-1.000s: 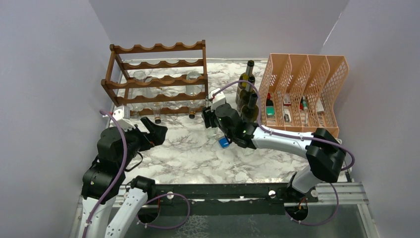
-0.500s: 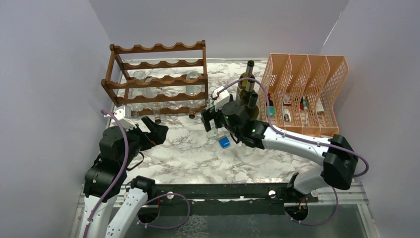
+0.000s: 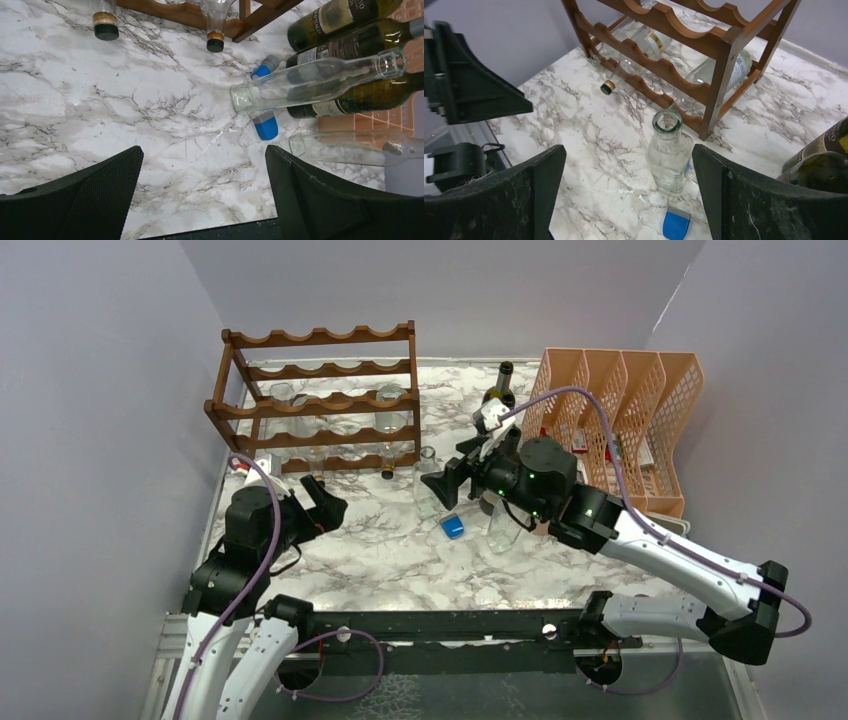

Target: Take the wine bottle off the wine rack

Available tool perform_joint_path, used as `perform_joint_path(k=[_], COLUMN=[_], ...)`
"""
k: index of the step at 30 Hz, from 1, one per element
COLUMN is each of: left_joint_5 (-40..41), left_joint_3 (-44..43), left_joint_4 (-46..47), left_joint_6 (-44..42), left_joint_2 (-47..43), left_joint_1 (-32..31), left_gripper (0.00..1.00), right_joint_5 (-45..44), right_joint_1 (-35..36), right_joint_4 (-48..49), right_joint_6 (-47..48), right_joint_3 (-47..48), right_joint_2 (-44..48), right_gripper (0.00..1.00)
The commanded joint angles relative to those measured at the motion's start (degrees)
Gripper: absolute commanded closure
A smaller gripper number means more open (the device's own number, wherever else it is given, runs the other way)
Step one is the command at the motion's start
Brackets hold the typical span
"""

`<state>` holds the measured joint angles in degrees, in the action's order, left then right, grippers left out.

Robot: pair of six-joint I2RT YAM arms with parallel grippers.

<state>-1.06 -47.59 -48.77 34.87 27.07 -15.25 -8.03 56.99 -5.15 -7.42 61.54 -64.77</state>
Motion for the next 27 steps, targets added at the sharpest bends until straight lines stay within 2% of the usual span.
perform_joint_path(k=[1,6,13,18,20,24,27], left_joint_5=[1.2,4.5,8.7,11.5,9.5,-4.4,-7.7], left_joint_3=[-0.2,-1.0,2.0,4.0,5.9,10.2,11.9], left_joint_4=[2.9,5.3,12.9,19.0,22.1,28.7,31.6], left_joint_6=[-1.9,-4.3,-6.1,-6.3,-6.2,-4.2,-3.7], left_joint_2=[2.0,6.4,12.8,18.2,19.6,19.3,19.9], left_joint_1=[-0.1,-0.1,-0.1,0.9,4.6,23.0,31.8], left_gripper=[0.01,0.01,0.01,0.01,0.01,0.01,0.01], right_joint_5=[4.1,7.9,3.4,1.1,0.3,-3.9,-6.4], right_joint_1=[0.0,0.0,0.0,0.0,0.0,0.0,0.0], right_joint_4=[-9.2,-16.2,-27.1,-31.0,-31.7,-36.5,-41.7], right_joint_6=[0.0,0.5,-3.7,-7.0,-9.2,-14.6,-15.8], right_joint_3=[2.9,4.5,7.5,6.6,6.3,8.8,12.4], right_joint_2=[3.7,8.0,13.5,17.7,19.1,18.6,16.1], right_gripper=[0.0,0.0,0.0,0.01,0.0,0.0,0.0])
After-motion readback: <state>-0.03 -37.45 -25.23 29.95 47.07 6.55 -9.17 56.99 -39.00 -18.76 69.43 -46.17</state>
